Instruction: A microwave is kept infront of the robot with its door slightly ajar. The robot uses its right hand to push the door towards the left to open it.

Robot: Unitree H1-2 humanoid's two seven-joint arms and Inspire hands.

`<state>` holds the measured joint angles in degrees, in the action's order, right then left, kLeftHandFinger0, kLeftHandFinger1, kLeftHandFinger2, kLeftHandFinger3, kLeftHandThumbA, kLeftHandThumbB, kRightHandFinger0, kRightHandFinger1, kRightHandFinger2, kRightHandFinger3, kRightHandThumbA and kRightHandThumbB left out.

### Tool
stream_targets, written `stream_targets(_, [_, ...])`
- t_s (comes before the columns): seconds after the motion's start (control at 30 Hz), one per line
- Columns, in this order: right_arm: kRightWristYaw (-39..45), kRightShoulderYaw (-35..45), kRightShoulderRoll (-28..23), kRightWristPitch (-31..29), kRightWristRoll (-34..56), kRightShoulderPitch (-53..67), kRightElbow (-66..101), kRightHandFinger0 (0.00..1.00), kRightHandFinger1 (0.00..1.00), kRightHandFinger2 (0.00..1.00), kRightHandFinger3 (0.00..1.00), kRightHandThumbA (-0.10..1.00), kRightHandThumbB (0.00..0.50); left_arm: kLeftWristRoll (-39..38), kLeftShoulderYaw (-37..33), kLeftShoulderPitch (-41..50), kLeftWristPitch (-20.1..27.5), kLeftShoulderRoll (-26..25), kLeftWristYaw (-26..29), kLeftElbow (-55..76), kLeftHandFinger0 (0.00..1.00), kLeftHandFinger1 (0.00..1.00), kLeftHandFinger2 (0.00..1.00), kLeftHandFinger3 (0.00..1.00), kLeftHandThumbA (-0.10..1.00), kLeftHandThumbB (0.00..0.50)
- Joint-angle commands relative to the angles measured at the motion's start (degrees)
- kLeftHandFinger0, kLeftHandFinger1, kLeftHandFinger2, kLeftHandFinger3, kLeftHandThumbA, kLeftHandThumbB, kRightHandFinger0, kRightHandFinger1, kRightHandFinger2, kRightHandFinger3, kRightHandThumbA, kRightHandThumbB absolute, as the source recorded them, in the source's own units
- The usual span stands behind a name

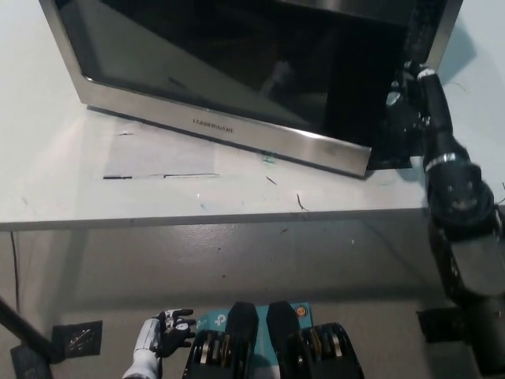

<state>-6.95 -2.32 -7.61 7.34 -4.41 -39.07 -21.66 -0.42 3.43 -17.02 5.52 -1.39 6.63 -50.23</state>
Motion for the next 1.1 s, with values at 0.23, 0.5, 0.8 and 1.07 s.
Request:
stream_targets(0.23, [7.9, -3.9, 5.3, 0.9, 6.1, 10.5, 19.9, 0.16, 0.26, 0.41, 0.60, 0.23, 0.198, 0.0, -0.2, -1.2, 1.2, -0.5, -0.3, 0.3, 0.59, 0.49, 0.54, 0.52, 0.08, 0.080])
stream_targets(0.5, [10.0, -5.1, 7.2, 5.0, 9.5, 22.3, 33.5, 0.23, 0.32, 0.46, 0.66, 0.25, 0.173, 0.2, 0.1, -1.6, -0.8, -0.4, 0.8, 0.0, 0.57, 0.48, 0.51, 0.52, 0.12, 0.114])
stream_targets(0.8, [12.6, -10.8, 8.3, 3.1, 8.5, 32.1, 39.4, 0.27, 0.35, 0.46, 0.65, 0.25, 0.139, 0.8, -0.4, -1.3, 0.4, -0.5, 0.8, 0.2, 0.61, 0.51, 0.55, 0.50, 0.10, 0.070])
stream_targets(1.07, [13.1, -13.4, 9.2, 2.0, 8.0, 35.3, 38.4, 0.21, 0.30, 0.41, 0.60, 0.30, 0.163, -0.3, 0.1, -1.0, 2.0, -0.4, -0.6, 0.2, 0.64, 0.52, 0.56, 0.52, 0.07, 0.069])
